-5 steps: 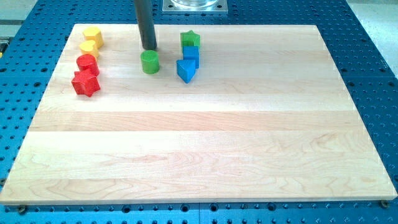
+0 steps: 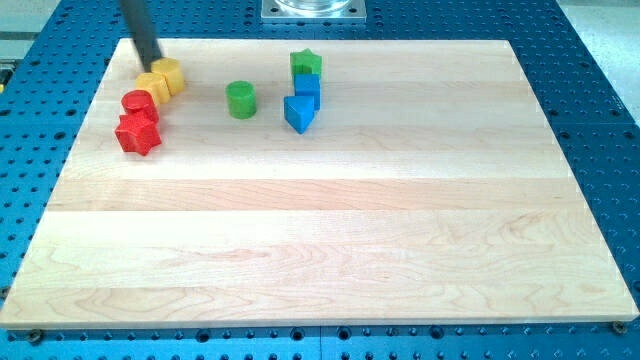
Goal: Push both the yellow blocks and red circle towards the green circle
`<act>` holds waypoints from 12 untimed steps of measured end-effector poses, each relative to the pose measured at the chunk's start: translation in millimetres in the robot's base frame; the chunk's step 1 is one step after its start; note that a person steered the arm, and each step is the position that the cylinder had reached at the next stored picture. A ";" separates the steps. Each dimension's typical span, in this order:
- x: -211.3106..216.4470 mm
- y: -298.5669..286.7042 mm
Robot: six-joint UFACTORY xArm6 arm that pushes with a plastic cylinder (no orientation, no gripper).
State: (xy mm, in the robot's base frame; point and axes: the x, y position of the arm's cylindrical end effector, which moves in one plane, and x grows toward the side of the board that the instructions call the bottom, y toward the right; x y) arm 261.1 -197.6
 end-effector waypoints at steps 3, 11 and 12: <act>-32.6 -53.1; 31.2 1.5; 66.2 -25.7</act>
State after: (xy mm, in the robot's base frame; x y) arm 327.3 -223.2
